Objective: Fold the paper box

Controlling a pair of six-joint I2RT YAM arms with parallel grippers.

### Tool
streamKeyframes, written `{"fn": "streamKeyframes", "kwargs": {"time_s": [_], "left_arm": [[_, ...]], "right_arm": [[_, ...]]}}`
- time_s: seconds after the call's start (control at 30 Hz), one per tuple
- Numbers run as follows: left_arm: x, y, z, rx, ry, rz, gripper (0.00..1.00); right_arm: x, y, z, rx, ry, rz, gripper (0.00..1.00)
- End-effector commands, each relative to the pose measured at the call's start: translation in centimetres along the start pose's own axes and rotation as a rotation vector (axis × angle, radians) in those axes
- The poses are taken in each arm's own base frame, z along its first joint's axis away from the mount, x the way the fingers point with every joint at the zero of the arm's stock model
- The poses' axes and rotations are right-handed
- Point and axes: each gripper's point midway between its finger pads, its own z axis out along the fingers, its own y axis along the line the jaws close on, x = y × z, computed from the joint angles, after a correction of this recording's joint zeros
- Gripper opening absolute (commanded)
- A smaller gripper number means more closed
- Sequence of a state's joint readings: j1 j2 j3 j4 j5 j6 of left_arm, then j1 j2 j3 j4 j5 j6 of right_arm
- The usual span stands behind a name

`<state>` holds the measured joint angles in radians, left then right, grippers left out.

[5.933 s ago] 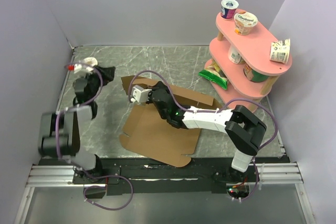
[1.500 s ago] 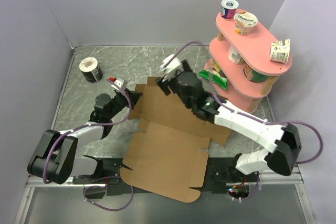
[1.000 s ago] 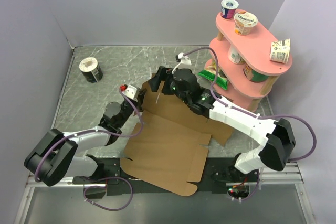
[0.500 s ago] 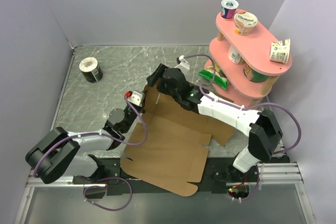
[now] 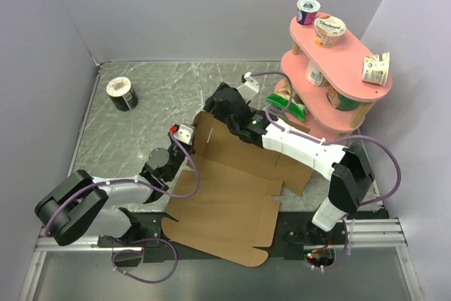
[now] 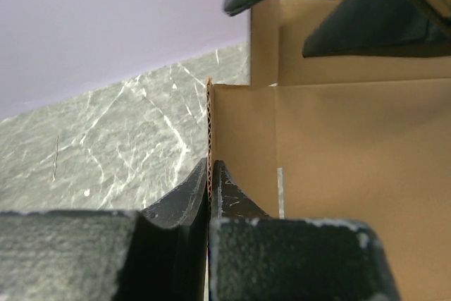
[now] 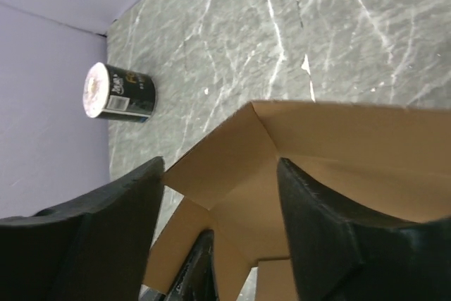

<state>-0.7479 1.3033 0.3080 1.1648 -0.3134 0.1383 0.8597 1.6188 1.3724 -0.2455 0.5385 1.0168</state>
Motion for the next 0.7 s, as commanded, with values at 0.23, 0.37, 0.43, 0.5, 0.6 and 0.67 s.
{"fn": "streamKeyframes", "kwargs": {"time_s": [0.23, 0.37, 0.43, 0.5, 0.6, 0.67], "left_arm": [[-2.4, 0.6, -0.5, -0.019, -0.095, -0.011, 0.08], [-2.8, 0.4, -0.8, 0.001, -0.115, -0.018, 0.09], [-2.9, 0.2, -0.9, 0.012, -0.120, -0.021, 0.09], [-3.1, 0.1, -0.9, 0.019, -0.124, -0.023, 0.09], [-3.1, -0.2, -0.9, 0.033, -0.127, -0.027, 0.09], [-3.2, -0.2, -0.9, 0.036, -0.132, -0.030, 0.09]], "right_arm": [[-0.9, -5.4, -1.9, 0.104, -0.053, -0.105, 0.39], [-1.7, -6.7, -0.9, 0.072, -0.057, -0.170, 0.20], [-1.9, -7.5, -0.4, 0.052, -0.055, -0.181, 0.17], [-2.9, -7.5, 0.4, 0.004, -0.063, -0.197, 0.15], [-3.1, -8.2, 0.9, -0.007, -0.069, -0.252, 0.13], [-3.1, -8.2, 1.3, -0.009, -0.067, -0.306, 0.15]]}}
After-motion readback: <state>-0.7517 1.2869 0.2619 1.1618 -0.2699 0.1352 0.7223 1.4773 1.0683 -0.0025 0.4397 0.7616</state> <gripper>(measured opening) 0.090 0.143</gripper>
